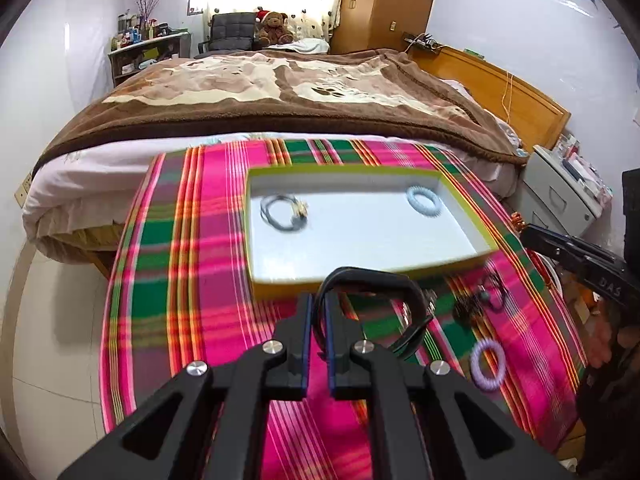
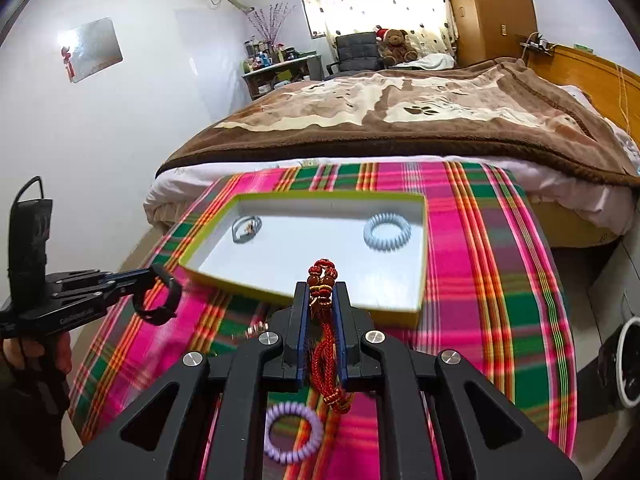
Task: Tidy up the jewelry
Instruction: 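Lower the black band into the tray with left tool while right tool drops the tassel there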
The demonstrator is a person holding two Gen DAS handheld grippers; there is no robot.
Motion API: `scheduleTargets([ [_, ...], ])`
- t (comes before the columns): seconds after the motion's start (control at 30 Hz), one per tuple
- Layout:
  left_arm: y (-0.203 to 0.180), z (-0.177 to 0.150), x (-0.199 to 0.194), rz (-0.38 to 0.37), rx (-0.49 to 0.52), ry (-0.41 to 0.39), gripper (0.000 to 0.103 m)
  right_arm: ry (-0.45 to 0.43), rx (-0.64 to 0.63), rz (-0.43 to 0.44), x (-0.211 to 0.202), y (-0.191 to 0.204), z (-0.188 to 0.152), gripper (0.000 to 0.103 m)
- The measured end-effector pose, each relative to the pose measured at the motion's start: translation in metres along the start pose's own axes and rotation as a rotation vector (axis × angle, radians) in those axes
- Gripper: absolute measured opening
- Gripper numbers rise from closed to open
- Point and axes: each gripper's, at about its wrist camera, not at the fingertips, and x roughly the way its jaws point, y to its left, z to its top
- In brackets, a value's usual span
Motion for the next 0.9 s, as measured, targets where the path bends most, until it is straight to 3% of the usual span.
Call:
scheduleTargets([
  [0.2, 0.004, 0.034, 0.029, -0.018, 0.000, 0.013, 0.006, 0.021, -0.019, 0.018, 0.030, -0.004, 0.037, 0.011],
  [0.43, 0.000, 0.052, 0.073, -0.027, 0.007, 0.060, 0.006, 0.122, -0.011, 0.024, 0.095, -0.021, 0.070, 0.011],
  [0.53, 0.001, 0.054, 0.087, -0.044, -0.006, 0.076, 0.006, 0.177, 0.002, 0.053, 0.121, -0.027, 0.073, 0.011],
  [0.63, -0.003, 0.052, 0.098, -0.015, 0.004, 0.094, 0.006, 0.219, 0.011, 0.057, 0.143, -0.030, 0.072, 0.011],
  [0.9, -0.005, 0.051, 0.112, 0.008, -0.004, 0.113, 0.007, 0.254, -0.002, 0.040, 0.170, -0.033, 0.074, 0.011],
])
